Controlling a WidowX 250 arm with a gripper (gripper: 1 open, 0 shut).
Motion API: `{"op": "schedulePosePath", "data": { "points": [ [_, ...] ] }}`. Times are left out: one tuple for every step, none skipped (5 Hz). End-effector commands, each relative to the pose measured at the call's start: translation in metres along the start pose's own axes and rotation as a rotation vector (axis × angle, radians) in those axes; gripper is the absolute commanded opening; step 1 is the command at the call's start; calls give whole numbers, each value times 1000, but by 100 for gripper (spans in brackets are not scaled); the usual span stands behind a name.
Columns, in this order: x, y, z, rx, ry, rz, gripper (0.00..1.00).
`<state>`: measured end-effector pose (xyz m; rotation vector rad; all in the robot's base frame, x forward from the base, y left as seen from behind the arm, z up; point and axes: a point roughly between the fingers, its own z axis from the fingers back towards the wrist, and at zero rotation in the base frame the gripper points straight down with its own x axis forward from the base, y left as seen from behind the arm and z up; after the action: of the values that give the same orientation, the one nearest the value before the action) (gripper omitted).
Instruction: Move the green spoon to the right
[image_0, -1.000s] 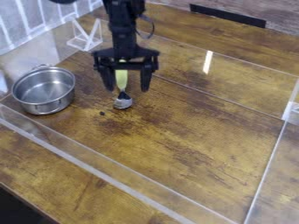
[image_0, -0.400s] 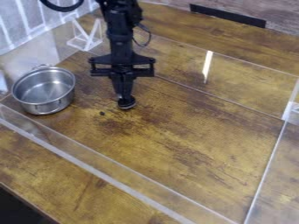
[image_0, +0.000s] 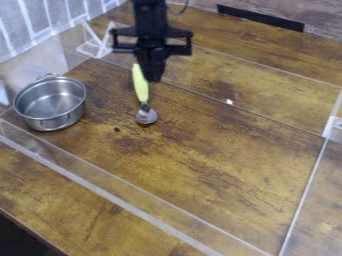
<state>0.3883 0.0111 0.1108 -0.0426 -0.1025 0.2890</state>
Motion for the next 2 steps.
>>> {"op": "schedulePosePath", "data": {
  "points": [
    [2,-23,53,-36,-113,-91,0],
    [2,-27,43,-24,-103,-101,100]
  ]
}}
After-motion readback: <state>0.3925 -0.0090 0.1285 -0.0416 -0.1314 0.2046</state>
